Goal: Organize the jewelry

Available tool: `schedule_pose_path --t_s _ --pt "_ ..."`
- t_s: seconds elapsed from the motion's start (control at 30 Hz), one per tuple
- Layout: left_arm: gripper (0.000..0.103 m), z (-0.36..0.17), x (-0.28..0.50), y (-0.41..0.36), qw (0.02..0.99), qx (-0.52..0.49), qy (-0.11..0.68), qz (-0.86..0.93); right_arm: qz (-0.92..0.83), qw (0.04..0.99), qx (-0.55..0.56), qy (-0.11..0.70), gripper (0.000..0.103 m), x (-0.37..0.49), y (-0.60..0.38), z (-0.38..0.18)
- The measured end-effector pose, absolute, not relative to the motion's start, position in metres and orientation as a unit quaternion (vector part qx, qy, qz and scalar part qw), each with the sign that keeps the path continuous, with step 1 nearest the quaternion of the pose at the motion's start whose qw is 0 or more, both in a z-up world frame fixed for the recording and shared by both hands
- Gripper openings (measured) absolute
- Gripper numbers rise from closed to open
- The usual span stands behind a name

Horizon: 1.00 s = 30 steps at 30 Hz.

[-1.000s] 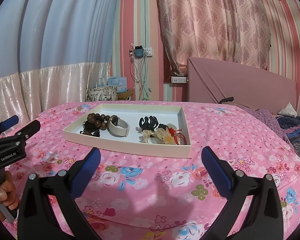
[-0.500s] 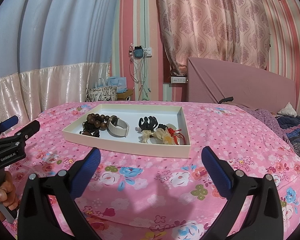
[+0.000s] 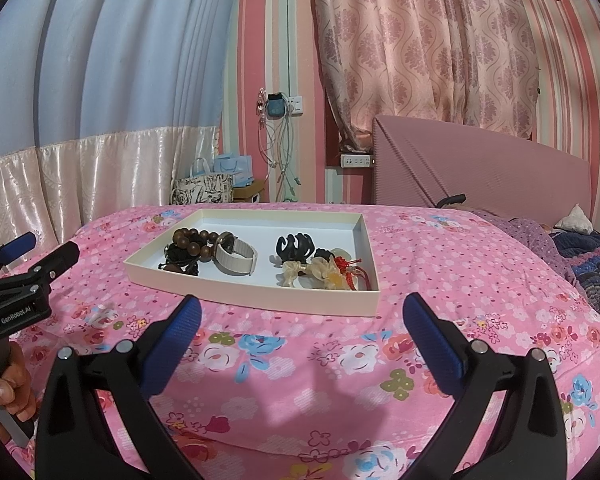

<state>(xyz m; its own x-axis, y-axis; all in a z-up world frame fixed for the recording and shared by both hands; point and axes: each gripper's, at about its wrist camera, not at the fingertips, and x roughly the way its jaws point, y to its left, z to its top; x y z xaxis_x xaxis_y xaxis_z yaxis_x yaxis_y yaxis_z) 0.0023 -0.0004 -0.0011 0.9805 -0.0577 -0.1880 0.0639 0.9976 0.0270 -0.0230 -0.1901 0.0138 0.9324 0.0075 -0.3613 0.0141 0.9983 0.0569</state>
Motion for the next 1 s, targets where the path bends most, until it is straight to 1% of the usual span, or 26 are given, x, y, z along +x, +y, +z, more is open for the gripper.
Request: schedule_pose_path --t_s 1.0 --pt "0.100 -0.0014 -0.0014 -0.0016 0.995 0.010 0.095 -0.024 -0.002 0.983 0.029 0.184 0.100 -0.0230 -0.1900 0.0133"
